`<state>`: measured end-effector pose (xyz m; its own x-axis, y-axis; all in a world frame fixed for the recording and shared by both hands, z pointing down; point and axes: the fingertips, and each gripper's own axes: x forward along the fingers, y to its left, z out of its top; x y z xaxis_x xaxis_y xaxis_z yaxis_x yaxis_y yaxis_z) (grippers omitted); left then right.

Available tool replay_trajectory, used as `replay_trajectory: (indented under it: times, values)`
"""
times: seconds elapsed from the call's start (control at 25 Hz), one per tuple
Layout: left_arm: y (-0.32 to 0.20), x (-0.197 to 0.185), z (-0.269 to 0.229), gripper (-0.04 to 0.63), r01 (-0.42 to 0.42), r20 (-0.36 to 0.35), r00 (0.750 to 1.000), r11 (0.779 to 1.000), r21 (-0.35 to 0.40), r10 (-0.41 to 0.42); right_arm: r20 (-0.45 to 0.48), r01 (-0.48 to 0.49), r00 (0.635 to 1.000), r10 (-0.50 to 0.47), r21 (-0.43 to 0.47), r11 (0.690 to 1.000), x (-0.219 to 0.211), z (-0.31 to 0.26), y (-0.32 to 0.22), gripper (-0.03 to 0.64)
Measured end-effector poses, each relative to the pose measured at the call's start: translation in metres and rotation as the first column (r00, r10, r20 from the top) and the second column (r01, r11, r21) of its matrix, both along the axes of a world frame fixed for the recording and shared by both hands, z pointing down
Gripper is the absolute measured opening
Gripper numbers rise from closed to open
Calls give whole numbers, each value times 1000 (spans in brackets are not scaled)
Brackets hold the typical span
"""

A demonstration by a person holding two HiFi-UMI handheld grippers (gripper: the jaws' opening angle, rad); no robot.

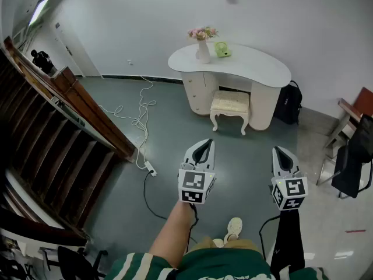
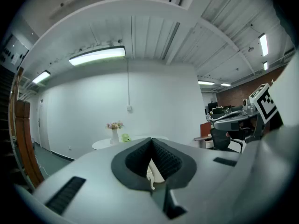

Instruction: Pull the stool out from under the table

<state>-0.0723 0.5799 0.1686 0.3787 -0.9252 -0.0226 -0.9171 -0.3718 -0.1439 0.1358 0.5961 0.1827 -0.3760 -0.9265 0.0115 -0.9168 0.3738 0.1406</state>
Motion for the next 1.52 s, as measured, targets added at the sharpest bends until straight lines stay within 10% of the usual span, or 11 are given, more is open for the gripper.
replay_trajectory:
  times: [0.6, 0.72, 0.92, 1.08, 1.52]
  values:
    - [79, -54, 2, -6, 26, 22, 999, 997, 67, -28, 29, 1, 1000, -1, 14, 1000, -27, 11, 75, 5]
    - [79, -51, 3, 135, -19, 11, 1000, 999, 49, 18, 42, 12, 999, -12, 10, 1000, -32, 11, 75, 7]
    - [77, -42, -1, 348, -97, -9, 995, 992, 77, 98, 28, 51, 998, -51, 23, 998, -42, 10, 68, 313]
    - [60, -35, -10, 399, -115, -35, 992, 986, 120, 120, -1, 44, 999, -44, 43, 998, -38, 9, 47, 496]
    - [-35, -23, -13, 399, -48, -47, 997, 989, 143, 55, 28, 38, 999, -39, 30, 999, -5, 18, -56, 535]
